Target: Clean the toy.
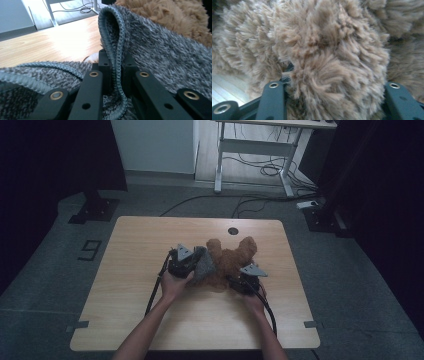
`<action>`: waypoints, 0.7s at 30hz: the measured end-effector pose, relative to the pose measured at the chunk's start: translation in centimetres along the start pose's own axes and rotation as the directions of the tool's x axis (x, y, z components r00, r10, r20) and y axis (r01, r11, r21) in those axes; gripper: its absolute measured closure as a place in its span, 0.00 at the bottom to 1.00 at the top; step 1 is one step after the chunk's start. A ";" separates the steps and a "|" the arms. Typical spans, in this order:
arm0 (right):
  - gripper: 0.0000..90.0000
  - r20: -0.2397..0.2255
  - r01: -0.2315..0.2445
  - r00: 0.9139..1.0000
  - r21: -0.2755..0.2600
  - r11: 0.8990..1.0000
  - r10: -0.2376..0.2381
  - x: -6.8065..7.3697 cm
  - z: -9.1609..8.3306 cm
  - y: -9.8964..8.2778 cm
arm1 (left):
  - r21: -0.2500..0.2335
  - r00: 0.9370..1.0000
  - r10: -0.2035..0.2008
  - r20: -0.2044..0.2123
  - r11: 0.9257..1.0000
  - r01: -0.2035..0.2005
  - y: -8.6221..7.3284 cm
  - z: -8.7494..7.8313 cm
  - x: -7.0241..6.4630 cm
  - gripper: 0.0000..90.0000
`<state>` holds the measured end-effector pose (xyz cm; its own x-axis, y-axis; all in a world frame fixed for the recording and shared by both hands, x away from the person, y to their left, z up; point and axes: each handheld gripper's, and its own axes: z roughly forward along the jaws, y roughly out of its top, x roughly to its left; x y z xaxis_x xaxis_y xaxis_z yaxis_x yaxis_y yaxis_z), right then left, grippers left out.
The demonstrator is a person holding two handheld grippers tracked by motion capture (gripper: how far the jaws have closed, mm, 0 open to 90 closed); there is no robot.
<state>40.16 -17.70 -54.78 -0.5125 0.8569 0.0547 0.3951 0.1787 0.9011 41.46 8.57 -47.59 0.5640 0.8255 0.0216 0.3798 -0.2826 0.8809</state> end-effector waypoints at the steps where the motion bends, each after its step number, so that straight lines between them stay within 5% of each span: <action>1: 0.51 -0.008 0.004 1.000 -0.002 1.000 -0.004 0.0 -0.1 -0.1 | 0.003 1.000 0.005 0.005 1.000 -0.005 -0.1 -0.2 0.1 0.91; 8: 0.49 -0.102 0.064 0.993 0.036 0.997 -0.060 0.3 -1.4 -0.3 | 0.030 0.999 0.031 0.029 0.999 -0.032 -1.4 -3.0 0.8 0.91; 11: 0.49 -0.121 0.099 0.988 0.054 0.994 -0.092 0.4 -2.0 -0.4 | 0.047 0.999 0.041 -0.013 0.998 -0.041 -2.0 -4.2 1.6 0.91; 16: 0.50 -0.123 0.092 0.989 0.057 0.994 -0.085 0.4 -2.3 -0.9 | 0.113 0.998 -0.051 -0.042 0.992 0.055 -3.6 -5.1 4.4 0.91; 21: 0.50 -0.124 0.087 0.989 0.053 0.995 -0.080 0.4 -2.3 -0.9 | 0.037 0.998 -0.062 -0.001 0.997 0.062 -2.0 -6.4 3.8 0.91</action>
<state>37.89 -18.65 -54.56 -0.6330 0.7733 0.0354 0.3887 0.2779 0.8784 38.14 15.35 -46.20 0.5387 0.8419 -0.0321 0.4409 -0.2492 0.8622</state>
